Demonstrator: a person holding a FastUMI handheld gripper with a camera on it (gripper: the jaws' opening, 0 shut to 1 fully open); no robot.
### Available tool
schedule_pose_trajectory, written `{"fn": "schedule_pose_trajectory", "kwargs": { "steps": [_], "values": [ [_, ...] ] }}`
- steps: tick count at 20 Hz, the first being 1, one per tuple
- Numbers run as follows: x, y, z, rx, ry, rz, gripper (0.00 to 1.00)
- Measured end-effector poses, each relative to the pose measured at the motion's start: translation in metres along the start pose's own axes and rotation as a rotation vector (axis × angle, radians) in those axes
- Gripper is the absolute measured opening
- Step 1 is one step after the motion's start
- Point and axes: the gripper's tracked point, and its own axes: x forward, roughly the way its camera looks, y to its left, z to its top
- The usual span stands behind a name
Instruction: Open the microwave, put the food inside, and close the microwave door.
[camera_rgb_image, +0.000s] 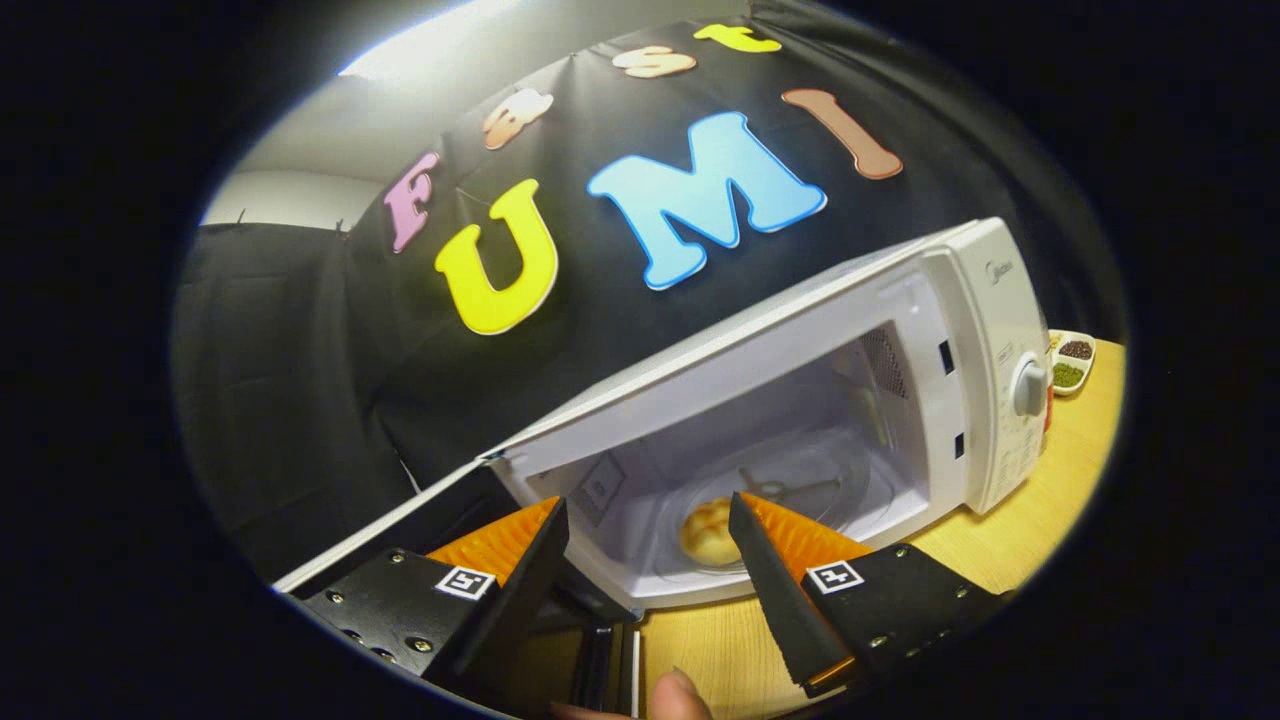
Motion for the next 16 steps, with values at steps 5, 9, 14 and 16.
{"fn": "schedule_pose_trajectory", "kwargs": {
  "steps": [5, 9, 14, 16],
  "values": [
    [-0.102, 0.056, 0.046, -0.029, -0.078, 0.187, 0.97],
    [-0.170, 0.107, 0.051, -0.126, -0.093, 0.361, 0.97],
    [-0.214, 0.142, 0.023, -0.318, -0.051, 0.475, 0.97],
    [-0.229, 0.161, 0.008, -0.356, -0.042, 0.538, 0.97]
  ]
}}
